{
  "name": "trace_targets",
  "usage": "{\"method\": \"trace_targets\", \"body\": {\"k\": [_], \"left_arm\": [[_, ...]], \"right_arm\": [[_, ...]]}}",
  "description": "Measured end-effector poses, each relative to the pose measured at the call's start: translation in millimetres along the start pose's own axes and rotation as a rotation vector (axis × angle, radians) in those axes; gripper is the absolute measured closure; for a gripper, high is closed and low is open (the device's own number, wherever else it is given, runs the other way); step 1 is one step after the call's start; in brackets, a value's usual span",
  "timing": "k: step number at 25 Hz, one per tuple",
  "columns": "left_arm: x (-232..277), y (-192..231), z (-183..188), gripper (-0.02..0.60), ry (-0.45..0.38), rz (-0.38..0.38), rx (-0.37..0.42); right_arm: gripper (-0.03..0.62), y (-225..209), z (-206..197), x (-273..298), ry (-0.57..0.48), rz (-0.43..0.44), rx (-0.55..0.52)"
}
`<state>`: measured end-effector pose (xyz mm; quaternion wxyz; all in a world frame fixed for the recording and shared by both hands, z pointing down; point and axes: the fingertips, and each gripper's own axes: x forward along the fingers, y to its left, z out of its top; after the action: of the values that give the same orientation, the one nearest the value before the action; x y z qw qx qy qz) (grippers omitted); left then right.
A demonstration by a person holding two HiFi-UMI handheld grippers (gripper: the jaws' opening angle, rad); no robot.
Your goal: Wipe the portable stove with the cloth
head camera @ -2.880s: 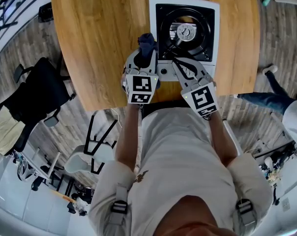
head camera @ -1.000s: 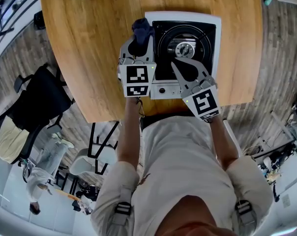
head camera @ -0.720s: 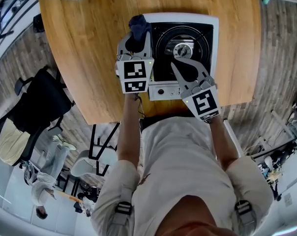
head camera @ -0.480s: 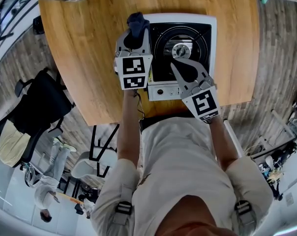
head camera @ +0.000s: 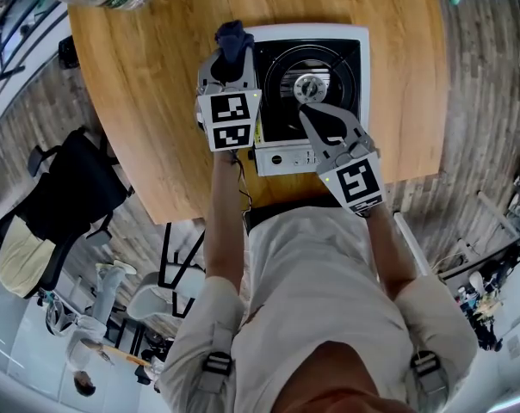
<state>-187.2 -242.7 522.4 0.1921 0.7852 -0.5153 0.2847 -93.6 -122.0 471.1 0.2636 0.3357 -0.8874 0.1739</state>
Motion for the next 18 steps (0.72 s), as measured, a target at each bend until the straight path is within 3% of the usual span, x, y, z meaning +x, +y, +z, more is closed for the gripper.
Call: {"method": "trace_targets", "body": {"k": [6,13,18], "left_arm": [[1.0,2.9,4.0,0.485,0.002,-0.017,0.045],[14.5,-1.1,12.0,0.485,0.027,-0.125,0.201],[21.4,-4.6,14.6,0.485,0.051,-0.208,0.255]], "right_arm": [[0.574,-4.2,-3.5,-11.5,-0.008,-0.021,0.004],[0.574,-14.7,-8.7,-19.1,-0.017,-0.031,0.023],[0.574,-22.0,-7.4,-13.8,-0.028,-0.019,0.027]]}}
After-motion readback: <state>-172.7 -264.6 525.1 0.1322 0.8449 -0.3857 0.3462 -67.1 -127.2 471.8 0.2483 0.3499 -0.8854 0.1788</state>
